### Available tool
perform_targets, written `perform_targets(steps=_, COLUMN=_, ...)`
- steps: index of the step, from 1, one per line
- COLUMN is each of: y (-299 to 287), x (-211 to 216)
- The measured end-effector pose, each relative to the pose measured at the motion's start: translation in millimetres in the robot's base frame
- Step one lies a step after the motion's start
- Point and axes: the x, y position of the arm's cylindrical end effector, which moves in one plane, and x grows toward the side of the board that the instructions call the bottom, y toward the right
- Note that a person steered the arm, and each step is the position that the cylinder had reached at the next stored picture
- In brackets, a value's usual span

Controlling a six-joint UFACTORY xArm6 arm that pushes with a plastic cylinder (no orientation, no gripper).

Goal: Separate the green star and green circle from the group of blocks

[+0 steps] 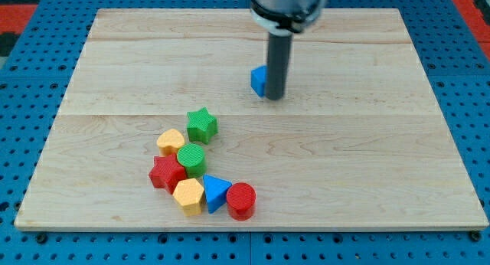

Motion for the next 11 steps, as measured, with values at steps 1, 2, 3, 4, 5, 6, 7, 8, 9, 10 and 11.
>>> perform_targets(steps=1, y=6, x=-1)
perform_targets(steps=2, y=13, x=53)
perform_targets(steps=3, y=-6, x=105)
perform_targets(steps=4, y=-72, x=112)
perform_targets(steps=5, y=-152, x=76)
perform_targets(steps=6, y=-185, x=38)
perform_targets(steps=7, y=-163, x=32)
perform_targets(steps=8, y=-157, x=43)
perform_targets(steps=9, y=-138, x=70)
perform_targets(steps=10, y=-89, x=82)
perform_targets(steps=11, y=-62, x=106)
